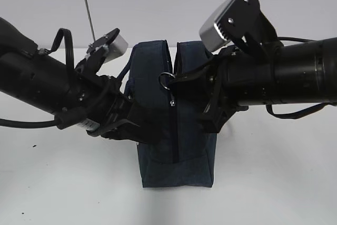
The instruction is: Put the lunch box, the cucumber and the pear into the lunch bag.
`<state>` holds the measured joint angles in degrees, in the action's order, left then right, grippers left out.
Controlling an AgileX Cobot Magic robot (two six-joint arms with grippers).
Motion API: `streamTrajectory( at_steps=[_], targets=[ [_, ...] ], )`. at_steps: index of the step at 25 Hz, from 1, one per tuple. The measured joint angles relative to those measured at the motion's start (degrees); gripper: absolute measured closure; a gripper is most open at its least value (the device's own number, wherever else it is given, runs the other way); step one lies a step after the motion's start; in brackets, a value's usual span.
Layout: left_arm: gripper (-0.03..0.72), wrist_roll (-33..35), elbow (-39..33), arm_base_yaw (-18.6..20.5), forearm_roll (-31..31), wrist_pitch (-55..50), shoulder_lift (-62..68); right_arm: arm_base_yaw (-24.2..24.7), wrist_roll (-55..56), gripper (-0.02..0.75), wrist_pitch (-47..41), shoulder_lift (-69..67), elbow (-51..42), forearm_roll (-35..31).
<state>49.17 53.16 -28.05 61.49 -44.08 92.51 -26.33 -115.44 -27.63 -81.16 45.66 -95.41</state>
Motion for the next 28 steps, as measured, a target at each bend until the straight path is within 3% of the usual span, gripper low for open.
streamTrajectory(
  at_steps=[4, 10, 28],
  targets=[
    [0.694, 0.0, 0.0, 0.0, -1.2, 0.3, 0.0, 0.0, -1.2, 0.732, 1.6, 0.0, 0.0, -1.7],
    [0.697, 0.0, 0.0, 0.0, -1.5, 0.3, 0.0, 0.0, -6.3, 0.732, 2.7, 0.0, 0.1, -6.0],
    [0.697, 0.0, 0.2, 0.0, -7.1, -0.9, 0.0, 1.3, -10.5, 0.732, 6.5, -6.4, 8.4, -6.7]
  ],
)
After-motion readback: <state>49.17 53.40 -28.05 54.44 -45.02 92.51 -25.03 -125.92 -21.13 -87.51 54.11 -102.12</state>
